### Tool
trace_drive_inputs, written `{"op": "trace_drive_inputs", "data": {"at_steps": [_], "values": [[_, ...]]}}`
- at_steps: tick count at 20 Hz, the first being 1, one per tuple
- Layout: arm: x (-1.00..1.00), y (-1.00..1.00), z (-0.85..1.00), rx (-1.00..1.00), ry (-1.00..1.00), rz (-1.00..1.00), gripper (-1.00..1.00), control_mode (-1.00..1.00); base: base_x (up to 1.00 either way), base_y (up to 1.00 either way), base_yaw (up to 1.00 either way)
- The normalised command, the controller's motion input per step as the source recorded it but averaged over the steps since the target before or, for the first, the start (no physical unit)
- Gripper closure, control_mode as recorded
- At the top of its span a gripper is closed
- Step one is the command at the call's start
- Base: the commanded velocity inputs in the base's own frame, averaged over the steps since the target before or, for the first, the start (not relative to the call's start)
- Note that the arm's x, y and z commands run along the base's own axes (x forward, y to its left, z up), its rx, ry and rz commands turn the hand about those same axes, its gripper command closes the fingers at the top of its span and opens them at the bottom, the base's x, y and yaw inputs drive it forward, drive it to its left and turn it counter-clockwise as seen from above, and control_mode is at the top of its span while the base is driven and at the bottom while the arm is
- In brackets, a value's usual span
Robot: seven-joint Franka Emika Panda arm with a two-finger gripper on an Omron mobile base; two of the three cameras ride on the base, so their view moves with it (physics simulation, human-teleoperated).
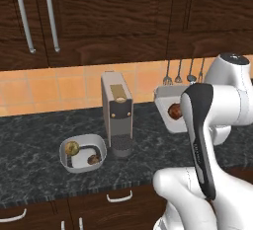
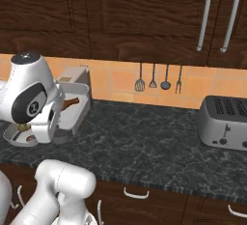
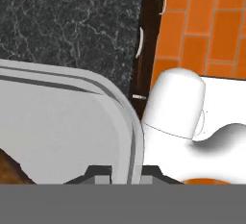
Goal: Take the meat container that has the chicken drumstick and place it on the second highest rack of the freezer. Then take the vegetable container that has the onion and mushroom and place it on the highest rack of the freezer.
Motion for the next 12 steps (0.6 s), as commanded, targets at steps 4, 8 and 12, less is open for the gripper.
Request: {"op": "trace_drive_inputs", "data": {"at_steps": [4, 8, 12], "values": [[-0.19, 0.06, 0.0, 0.0, 0.0, 0.0, 1.0, -1.0, 0.0, 0.0, 0.0], [-0.18, 0.0, 0.0, 0.0, 0.0, 0.0, 1.0, -1.0, 0.0, 0.0, 0.0], [0.0, 0.0, 0.0, 0.0, 0.0, 0.0, 1.0, 1.0, -0.48, 0.0, 0.0]]}}
